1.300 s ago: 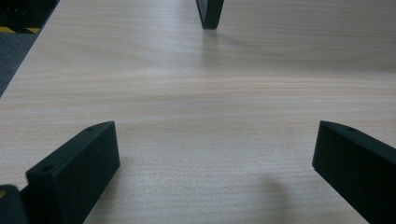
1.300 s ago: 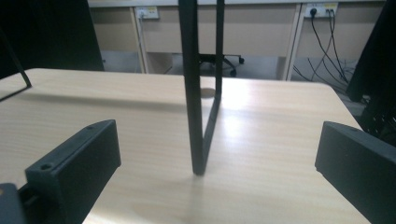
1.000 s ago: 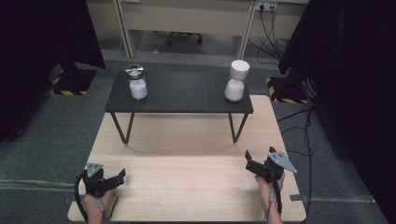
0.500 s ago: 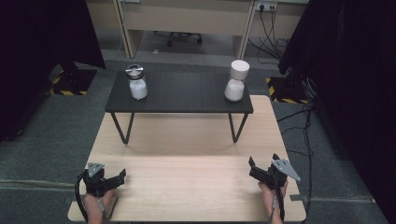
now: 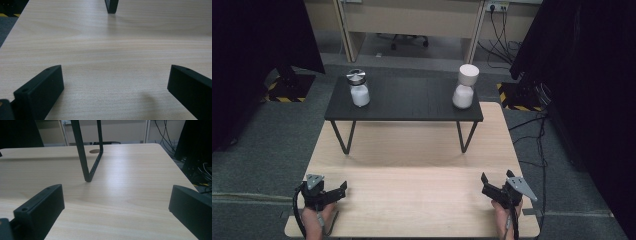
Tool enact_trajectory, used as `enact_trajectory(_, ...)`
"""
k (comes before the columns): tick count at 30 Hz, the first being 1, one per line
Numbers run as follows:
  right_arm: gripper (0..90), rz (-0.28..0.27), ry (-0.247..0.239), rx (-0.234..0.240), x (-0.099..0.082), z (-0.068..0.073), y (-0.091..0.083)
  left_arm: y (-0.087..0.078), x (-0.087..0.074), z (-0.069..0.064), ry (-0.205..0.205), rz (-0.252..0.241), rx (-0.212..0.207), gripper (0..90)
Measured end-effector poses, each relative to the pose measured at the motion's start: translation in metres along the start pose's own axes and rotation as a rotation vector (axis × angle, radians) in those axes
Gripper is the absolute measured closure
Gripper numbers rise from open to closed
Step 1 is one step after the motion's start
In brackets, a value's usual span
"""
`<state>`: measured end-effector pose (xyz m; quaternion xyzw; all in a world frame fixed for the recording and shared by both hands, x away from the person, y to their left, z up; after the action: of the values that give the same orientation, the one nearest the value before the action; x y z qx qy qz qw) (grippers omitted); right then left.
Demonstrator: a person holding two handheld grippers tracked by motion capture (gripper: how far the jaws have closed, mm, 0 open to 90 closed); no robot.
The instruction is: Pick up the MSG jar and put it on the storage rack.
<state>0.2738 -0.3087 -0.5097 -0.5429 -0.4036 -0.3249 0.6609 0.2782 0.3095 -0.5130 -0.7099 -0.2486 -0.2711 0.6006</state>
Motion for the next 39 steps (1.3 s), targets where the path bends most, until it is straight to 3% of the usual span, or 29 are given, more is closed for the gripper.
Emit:
enact_trajectory(31, 0.3, -0.008, 0.037, -0.027, -0.031, -0.006, -0.011, 0.001, 0.002, -0.002, 0.014, 0.016, 0.011, 0.0)
enact_trajectory(39, 0.3, -0.016, -0.012, -0.034, -0.034, -0.003, -0.010, 0.002, 0.002, -0.003, 0.014, 0.019, 0.015, 0.0)
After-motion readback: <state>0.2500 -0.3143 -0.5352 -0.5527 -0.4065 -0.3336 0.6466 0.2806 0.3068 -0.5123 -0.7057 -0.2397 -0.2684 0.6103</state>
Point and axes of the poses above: each handheld gripper's, and its own axes: y roughly forward along the jaws, x roughly out of its top, z roughly to its left, the point moved 7 cm from there along y, roughly forward along the jaws, and after that the axes turned 11 degrees about z, right-handed, at the moved point
